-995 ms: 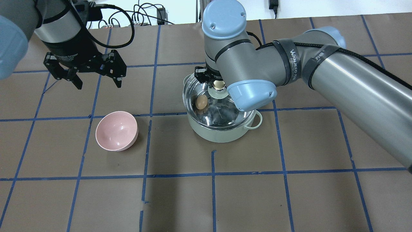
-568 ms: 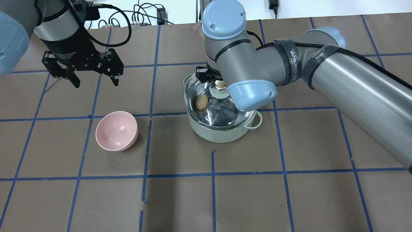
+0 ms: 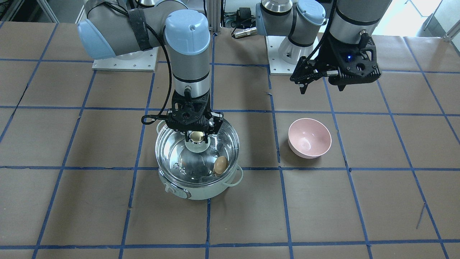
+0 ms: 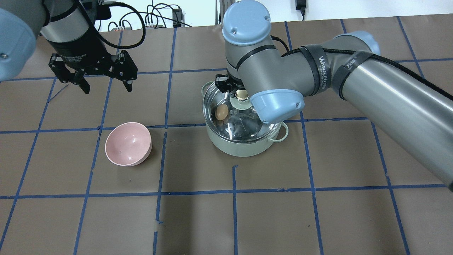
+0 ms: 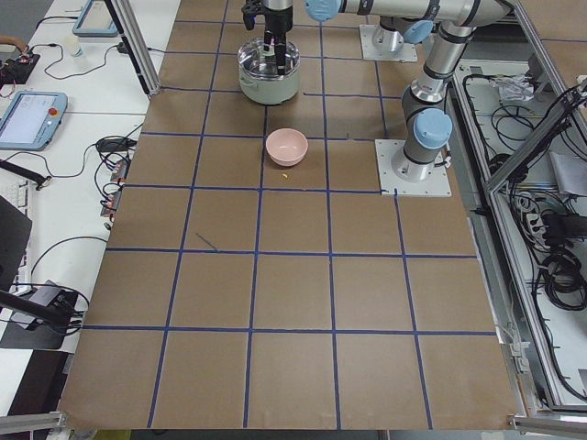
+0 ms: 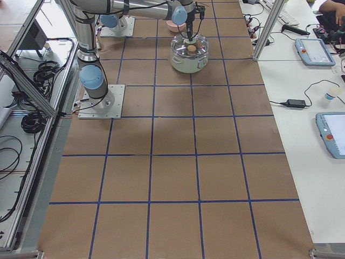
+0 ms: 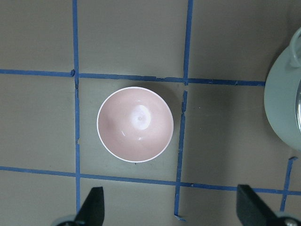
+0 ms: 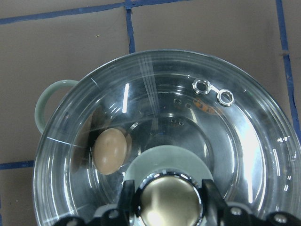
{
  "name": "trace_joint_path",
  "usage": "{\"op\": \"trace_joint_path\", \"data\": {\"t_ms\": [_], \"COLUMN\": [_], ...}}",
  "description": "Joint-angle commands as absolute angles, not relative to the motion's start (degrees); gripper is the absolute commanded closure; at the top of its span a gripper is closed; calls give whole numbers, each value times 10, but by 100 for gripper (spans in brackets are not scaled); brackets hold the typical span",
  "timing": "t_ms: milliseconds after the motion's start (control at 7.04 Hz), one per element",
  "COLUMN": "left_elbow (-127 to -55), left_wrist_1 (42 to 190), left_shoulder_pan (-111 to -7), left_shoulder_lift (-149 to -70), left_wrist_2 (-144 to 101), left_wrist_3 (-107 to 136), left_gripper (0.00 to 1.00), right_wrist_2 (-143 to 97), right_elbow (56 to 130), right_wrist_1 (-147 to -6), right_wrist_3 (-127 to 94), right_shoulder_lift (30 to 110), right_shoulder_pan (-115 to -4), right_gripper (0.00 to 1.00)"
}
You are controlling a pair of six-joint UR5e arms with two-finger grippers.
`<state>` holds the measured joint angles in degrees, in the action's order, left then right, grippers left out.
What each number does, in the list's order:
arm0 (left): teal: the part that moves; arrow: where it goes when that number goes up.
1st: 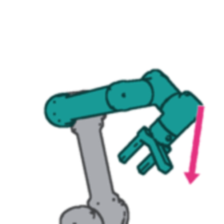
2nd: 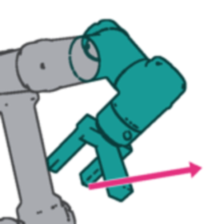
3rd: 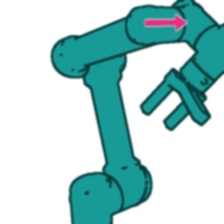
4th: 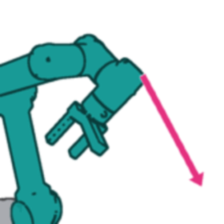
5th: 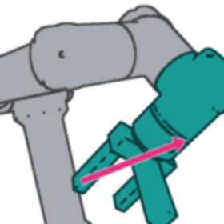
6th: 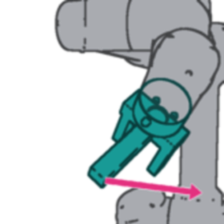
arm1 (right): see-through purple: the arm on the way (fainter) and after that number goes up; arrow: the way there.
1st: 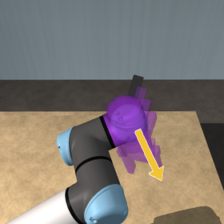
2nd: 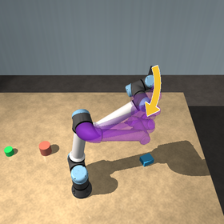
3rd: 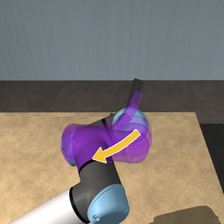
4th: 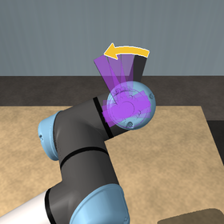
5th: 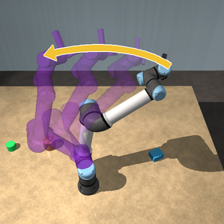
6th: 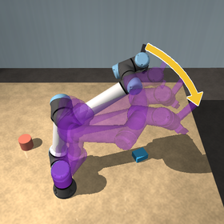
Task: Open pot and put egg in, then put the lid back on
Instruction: 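Lower the glass lid onto the pot with the right gripper and release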
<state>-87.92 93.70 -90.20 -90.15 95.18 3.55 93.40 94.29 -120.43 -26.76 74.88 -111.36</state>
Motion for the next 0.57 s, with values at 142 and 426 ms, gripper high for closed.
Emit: {"op": "trace_joint_path", "data": {"t_ms": [142,426], "left_elbow": [-882,-885], "left_wrist_1": [937,934], "left_shoulder_pan": [-904,-904], "left_shoulder_lift": [-902,-901], "left_wrist_2": [954,954], "left_wrist_3": [35,32], "left_gripper": [0,0], "right_wrist_2": [932,932], "right_elbow": [943,942], "right_wrist_1": [-1205,-1205], "right_wrist_3": [-270,-271], "right_shoulder_lift": [749,749], "right_shoulder_pan": [-1114,-1114], "right_gripper": [60,57]}}
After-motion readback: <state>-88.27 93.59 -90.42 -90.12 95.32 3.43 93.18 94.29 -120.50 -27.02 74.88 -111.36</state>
